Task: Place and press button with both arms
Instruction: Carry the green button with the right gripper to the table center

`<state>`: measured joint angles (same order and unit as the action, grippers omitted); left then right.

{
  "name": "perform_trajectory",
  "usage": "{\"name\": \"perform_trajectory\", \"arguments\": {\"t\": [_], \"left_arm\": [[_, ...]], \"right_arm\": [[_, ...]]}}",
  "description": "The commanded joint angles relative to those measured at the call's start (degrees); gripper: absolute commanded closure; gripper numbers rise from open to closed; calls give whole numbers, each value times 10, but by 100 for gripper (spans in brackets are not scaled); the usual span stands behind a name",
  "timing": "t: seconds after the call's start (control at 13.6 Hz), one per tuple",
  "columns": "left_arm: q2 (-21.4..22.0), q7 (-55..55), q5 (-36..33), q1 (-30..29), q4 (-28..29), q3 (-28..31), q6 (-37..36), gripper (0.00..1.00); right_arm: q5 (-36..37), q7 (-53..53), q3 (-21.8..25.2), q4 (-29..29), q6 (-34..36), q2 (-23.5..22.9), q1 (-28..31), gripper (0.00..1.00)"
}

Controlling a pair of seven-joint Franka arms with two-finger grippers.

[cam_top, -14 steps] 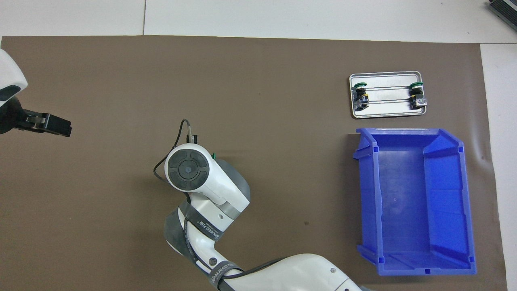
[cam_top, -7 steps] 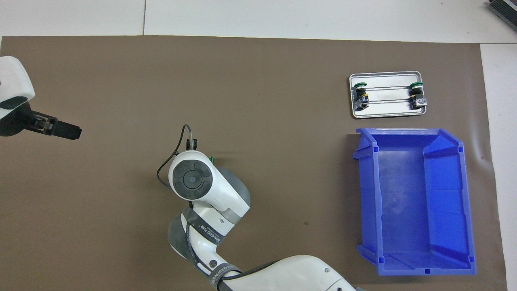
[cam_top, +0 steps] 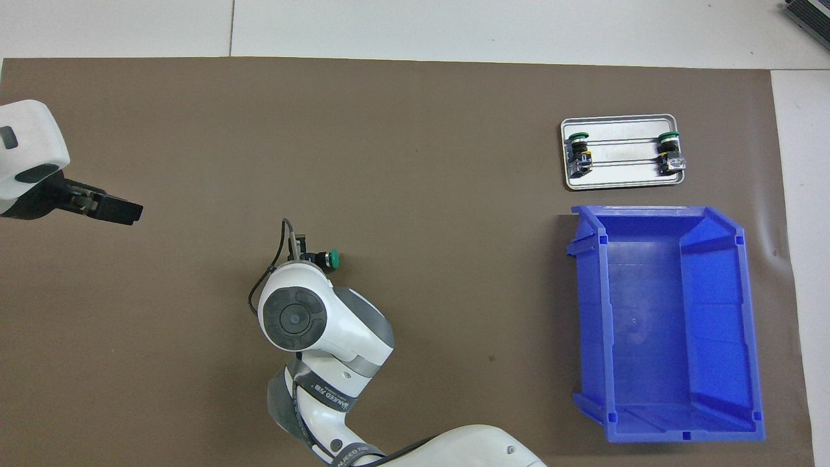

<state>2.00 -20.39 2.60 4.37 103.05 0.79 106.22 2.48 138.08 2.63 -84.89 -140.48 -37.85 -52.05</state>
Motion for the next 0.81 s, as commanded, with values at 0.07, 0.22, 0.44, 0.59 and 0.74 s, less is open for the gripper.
{"name": "perform_trajectory", "arguments": {"t": [0.07,0.22,0.44,0.59,0.74], "left_arm": [[20,-39,7,36,72,5,99,0],[1,-47,7,69,91,5,157,0],[-24,-90,8,109,127,5,248,0],[-40,-159,8,128,153,5,296,1],[-48,-230,8,138,166,4,319,9]], "right_arm": [[25,-83,-3,-33,51,69,31,0],[25,-172,-3,-83,61,134,72,0],[24,-341,-3,-129,84,201,135,0],[24,-458,-3,-129,115,223,184,0],[24,-576,-3,-129,138,241,225,0]]}}
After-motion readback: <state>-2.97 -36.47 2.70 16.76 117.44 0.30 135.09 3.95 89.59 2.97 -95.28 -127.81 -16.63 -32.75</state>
